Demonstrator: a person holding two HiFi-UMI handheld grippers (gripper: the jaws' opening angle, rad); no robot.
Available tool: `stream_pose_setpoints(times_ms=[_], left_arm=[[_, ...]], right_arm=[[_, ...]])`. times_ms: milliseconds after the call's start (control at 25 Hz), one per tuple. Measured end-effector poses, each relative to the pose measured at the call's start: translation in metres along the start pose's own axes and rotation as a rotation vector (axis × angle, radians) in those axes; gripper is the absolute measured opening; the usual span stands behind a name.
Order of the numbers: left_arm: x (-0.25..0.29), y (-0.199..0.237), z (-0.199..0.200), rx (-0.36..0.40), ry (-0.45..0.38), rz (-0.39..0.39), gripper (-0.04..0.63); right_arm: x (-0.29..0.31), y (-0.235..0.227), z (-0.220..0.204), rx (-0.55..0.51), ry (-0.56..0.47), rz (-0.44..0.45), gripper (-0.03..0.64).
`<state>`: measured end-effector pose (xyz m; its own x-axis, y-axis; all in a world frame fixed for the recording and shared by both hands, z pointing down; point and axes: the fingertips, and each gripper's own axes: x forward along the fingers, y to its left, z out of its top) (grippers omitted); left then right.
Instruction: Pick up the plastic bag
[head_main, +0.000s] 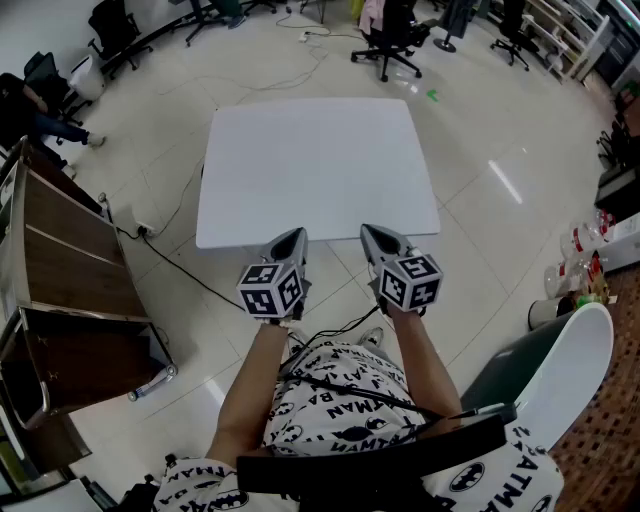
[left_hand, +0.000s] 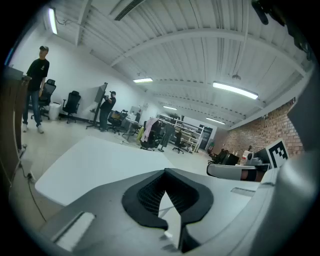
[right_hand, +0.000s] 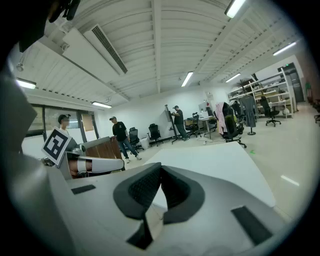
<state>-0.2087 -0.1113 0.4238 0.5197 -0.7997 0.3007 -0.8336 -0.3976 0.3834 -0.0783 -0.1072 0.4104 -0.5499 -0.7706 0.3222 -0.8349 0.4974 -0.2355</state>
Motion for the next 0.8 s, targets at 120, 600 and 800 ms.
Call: stream_pose_setpoints(times_ms=[120,600,800], left_arm=[[0.001,-0.005,-0.004,0.004,0.004,-0.008,0.002],[0.034,-0.061,-0.046,0.062,0.135,-0.157,0.002],[0.065,-0.107,-0.093,0.095,0.239,-0.247,0.002]], right_arm=[[-0.003,-0.001,-0.005,0.004,0.004,-0.001,0.012],[-0.033,-0.039,-0.046,0.105,0.031,-0.130,0.014],[-0.067,-0.086,-0.093,0.185,0.062,-0.239,0.024]])
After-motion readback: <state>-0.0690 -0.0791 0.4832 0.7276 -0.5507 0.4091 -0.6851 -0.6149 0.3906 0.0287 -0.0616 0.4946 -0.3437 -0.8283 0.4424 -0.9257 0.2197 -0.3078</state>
